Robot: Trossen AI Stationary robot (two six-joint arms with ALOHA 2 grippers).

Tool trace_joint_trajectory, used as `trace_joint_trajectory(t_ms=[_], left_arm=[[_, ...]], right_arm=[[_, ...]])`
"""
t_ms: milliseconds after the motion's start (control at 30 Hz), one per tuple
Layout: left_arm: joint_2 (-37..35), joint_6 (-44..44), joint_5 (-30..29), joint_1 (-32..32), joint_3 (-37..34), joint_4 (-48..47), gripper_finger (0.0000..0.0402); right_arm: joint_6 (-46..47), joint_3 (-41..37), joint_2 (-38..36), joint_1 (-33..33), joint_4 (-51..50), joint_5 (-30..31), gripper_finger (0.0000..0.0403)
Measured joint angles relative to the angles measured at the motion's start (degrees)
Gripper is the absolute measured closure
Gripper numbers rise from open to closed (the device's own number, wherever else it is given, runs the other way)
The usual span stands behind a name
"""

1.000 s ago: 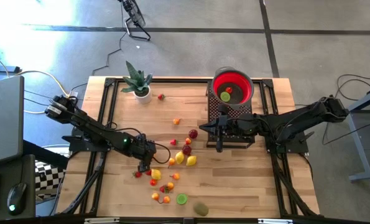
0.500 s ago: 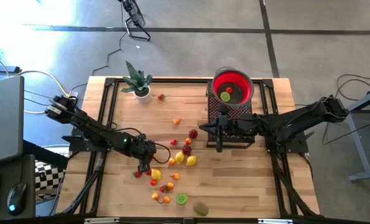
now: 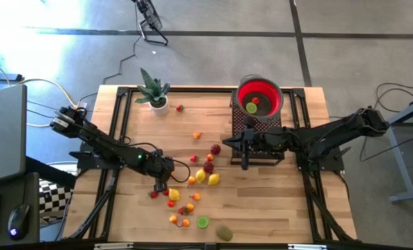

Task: Pick & Place Fruit
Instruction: Put the pear into the strainer bowl on the shelf

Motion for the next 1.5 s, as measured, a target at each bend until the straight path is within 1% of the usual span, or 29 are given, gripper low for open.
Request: trace_joint_trajectory(t_ms=[500, 633, 767, 967, 1167, 1333, 1500], left_arm=[[0.0, -0.2, 0.0, 0.0, 0.4, 0.9, 0.0256], [-0.1, -1.0, 0.0, 0.0, 0.4, 0.9, 0.0256], [-1.7, -1.0, -0.1, 0.4, 0.4, 0.9, 0.0256], [-7.1, 2.6, 0.3, 4.1, 0.4, 0.6, 0.0256], [-13.2, 5.5, 4.8, 9.3, 0.5, 0.6, 0.0256], [-17.4, 5.9, 7.5, 13.4, 0.5, 1.6, 0.0256], [-20.3, 5.9, 10.2, 17.2, 0.5, 7.5, 0.0256]], right_arm=[[0.0, 0.0, 0.0, 0.0, 0.0, -0.1, 0.0401], [0.0, 0.0, 0.0, 0.0, 0.0, -2.2, 0.0401], [0.0, 0.0, 0.0, 0.0, 0.0, -4.4, 0.0401], [-1.0, 0.0, 0.0, 0.0, 0.0, -5.0, 0.0401], [-1.5, 0.0, 0.0, 0.0, 0.0, -5.0, 0.0401], [-3.0, 0.0, 0.0, 0.0, 0.0, -5.0, 0.0401], [-4.0, 0.0, 0.0, 0.0, 0.1, -4.7, 0.0401]])
